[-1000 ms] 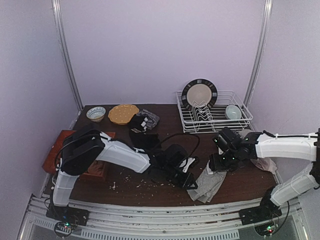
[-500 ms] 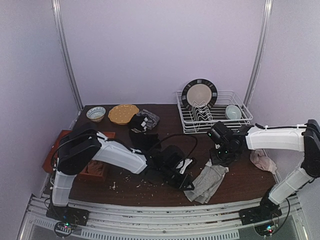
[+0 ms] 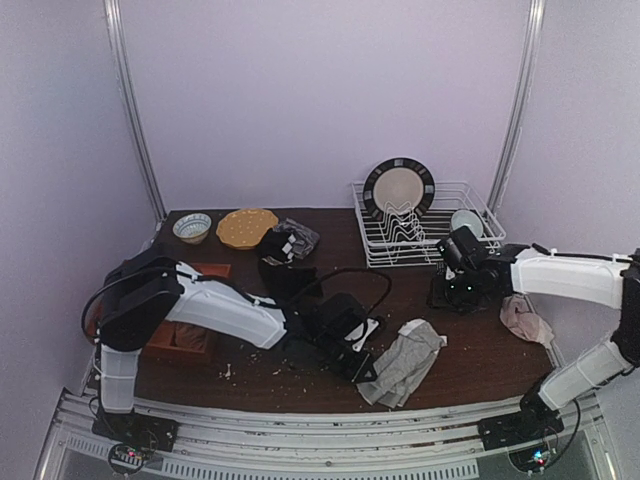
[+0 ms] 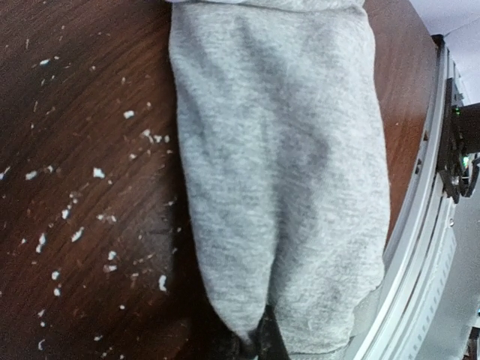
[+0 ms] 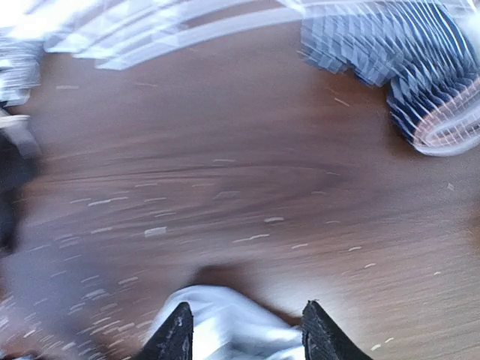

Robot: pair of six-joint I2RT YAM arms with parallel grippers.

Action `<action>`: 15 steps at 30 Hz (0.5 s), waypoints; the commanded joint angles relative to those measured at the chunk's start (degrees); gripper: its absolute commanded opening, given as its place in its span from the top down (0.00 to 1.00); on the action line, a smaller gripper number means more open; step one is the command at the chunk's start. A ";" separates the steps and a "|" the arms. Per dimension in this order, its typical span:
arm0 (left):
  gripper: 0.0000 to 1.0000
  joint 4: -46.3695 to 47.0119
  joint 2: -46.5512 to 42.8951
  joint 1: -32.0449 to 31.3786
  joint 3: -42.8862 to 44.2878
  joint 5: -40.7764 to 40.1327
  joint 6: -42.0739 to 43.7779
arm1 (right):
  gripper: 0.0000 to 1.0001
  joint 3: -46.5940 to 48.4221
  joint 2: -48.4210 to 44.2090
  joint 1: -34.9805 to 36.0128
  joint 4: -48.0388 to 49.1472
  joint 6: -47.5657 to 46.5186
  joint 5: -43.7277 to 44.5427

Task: Roll the underwear
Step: Smooth out the underwear at the center of the board.

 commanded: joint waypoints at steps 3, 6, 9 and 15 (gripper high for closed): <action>1.00 -9.82 -1.57 -1.98 2.02 -7.40 2.93 | 0.52 4.40 -1.00 8.97 -2.50 -2.65 -4.08; 1.00 -10.26 -1.65 -2.34 2.07 -8.24 2.06 | 0.55 5.78 2.81 11.59 -3.39 -3.72 -4.86; 1.00 -10.28 -2.43 -2.75 1.43 -9.67 1.13 | 0.65 3.71 4.02 11.69 -0.20 -0.75 -8.99; 0.66 -11.64 -5.08 -4.65 0.96 -11.67 1.54 | 0.82 -3.82 3.63 9.37 4.00 1.82 -7.89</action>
